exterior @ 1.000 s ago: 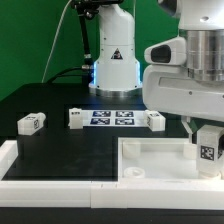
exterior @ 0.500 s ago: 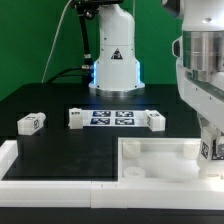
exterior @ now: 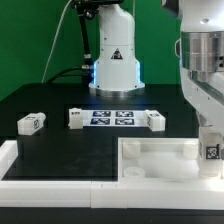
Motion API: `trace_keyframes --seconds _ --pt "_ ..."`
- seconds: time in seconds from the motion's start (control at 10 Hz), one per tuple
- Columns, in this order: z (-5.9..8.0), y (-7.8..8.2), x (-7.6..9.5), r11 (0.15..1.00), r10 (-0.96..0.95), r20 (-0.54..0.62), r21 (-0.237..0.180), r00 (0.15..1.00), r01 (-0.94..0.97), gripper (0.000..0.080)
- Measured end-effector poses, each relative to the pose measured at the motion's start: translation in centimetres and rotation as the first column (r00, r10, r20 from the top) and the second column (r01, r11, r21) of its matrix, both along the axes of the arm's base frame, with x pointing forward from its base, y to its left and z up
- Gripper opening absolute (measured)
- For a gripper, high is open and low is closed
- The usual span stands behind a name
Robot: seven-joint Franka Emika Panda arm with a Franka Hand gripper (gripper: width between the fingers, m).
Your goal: Assemble one leg
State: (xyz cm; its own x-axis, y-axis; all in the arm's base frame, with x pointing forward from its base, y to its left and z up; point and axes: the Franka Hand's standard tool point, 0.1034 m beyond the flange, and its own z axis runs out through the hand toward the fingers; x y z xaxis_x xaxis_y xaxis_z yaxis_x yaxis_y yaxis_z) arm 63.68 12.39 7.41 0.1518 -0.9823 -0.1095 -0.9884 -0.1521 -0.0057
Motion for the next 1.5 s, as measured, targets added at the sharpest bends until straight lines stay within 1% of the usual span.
trace_keyframes --seconds 0.1,0.2,0.4,0.5,0.6,0.7,0.9,1.0,1.1,1.2,1.4,1.5 --pt "0.01 -0.09 0.06 0.985 0.175 0.022 -0.001 0.984 -0.175 0.0595" --pt "0.01 -0.03 0.04 0.956 0.295 0.035 -0.005 0.955 -0.295 0.0638" --pt "-0.02 -0.07 0.02 0.836 0.548 0.062 -0.015 0.834 -0.549 0.0646" --pt "-0.01 -0.05 0.02 0.776 0.631 0.07 -0.022 0.773 -0.631 0.0646" --pt "-0.01 -0.05 0.02 0.687 0.725 0.078 -0.032 0.684 -0.726 0.0649" --pt "-0.01 -0.21 0.02 0.607 0.794 0.084 -0.039 0.603 -0.794 0.0649" --pt "0.04 -0.4 0.03 0.408 0.911 0.085 -0.061 0.403 -0.911 0.0649" --pt "0.22 -0.34 0.08 0.361 0.931 0.085 -0.068 0.355 -0.93 0.0649" --pt "0.37 -0.43 0.12 0.282 0.957 0.089 -0.08 0.275 -0.956 0.0649" --pt "0.46 -0.42 0.15 0.279 0.958 0.091 -0.089 0.271 -0.956 0.0649" --pt "0.33 -0.5 0.12 0.282 0.958 0.09 -0.087 0.274 -0.956 0.0387" --pt "0.32 -0.54 0.13 0.282 0.957 0.09 -0.087 0.274 -0.955 0.029"
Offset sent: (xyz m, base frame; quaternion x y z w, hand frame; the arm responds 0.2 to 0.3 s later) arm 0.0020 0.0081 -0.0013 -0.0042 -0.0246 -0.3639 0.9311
